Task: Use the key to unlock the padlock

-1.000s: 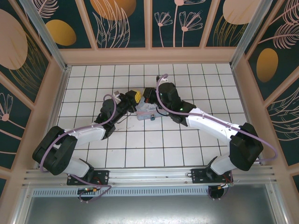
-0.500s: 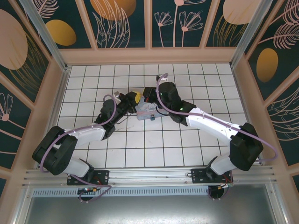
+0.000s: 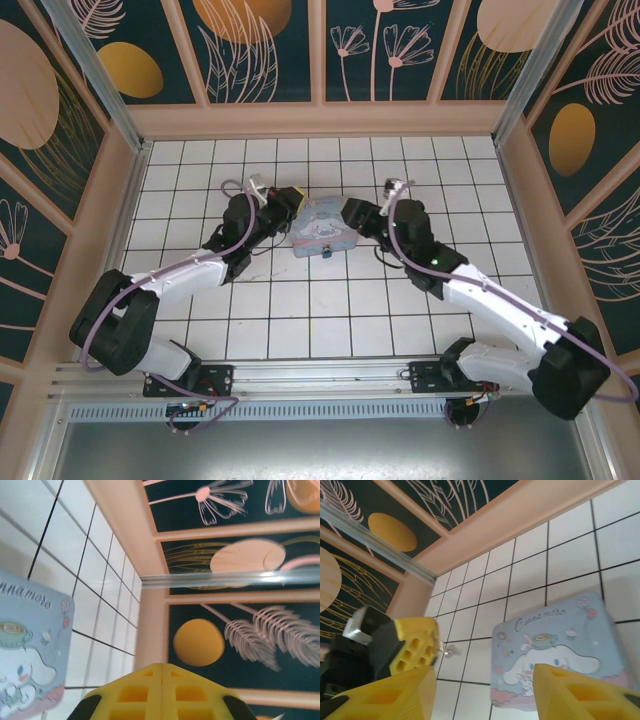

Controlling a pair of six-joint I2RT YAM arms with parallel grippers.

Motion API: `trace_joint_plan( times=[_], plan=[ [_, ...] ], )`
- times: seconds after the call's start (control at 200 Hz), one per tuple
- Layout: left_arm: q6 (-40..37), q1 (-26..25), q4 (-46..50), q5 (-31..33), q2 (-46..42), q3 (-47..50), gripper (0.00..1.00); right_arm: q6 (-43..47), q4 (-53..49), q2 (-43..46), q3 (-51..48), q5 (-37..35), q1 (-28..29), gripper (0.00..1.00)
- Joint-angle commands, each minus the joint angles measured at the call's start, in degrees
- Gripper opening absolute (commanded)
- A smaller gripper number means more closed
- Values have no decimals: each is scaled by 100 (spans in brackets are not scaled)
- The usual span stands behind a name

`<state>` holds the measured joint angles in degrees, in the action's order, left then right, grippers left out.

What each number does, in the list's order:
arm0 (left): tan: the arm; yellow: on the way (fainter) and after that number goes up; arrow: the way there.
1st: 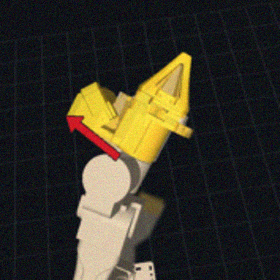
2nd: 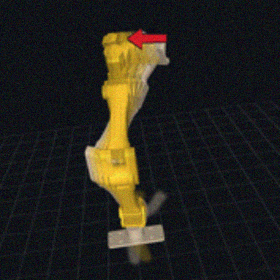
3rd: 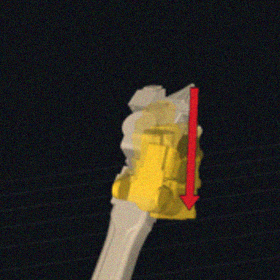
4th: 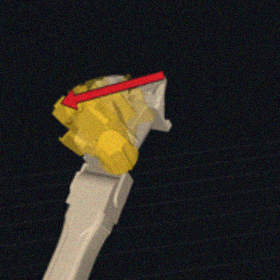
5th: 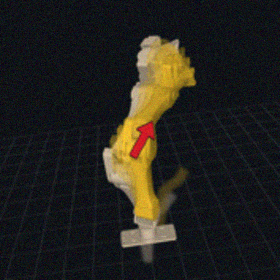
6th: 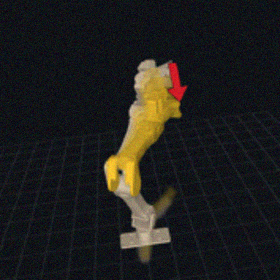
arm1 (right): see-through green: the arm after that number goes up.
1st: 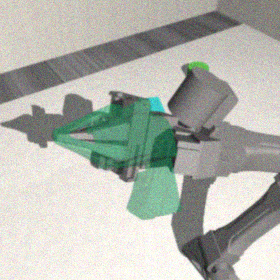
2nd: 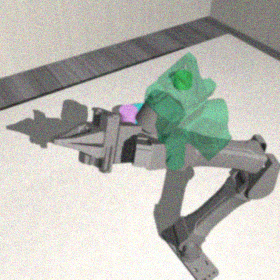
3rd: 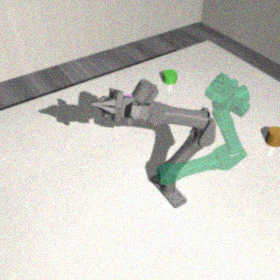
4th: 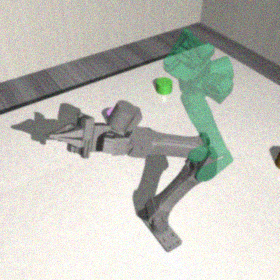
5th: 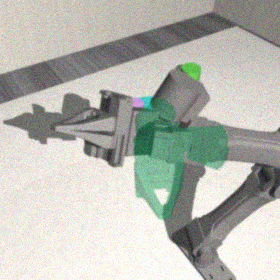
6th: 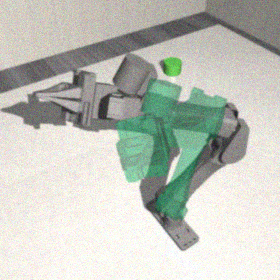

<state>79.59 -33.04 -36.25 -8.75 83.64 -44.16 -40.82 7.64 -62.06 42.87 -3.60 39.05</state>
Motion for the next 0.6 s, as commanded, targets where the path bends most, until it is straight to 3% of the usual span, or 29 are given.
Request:
trace_joint_plan(
  times=[0.0,0.145,0.255,0.46,0.596],
  plan=[
    [-1850,-41,722,-294,29,-414,0,-46,388,357,-433,773,-289,54],
    [-3083,-39,668,-620,49,-506,0,-58,1413,472,-914,1829,-644,54],
    [-3485,-42,434,-910,46,-475,0,-89,2190,301,-1120,2439,-738,53],
    [-3186,-40,-513,-1299,57,-208,0,-233,3694,-228,-1315,3118,-736,53],
    [-2797,-42,-1208,-1384,25,21,0,-496,4282,-569,-1338,3129,-739,53]
  ],
)
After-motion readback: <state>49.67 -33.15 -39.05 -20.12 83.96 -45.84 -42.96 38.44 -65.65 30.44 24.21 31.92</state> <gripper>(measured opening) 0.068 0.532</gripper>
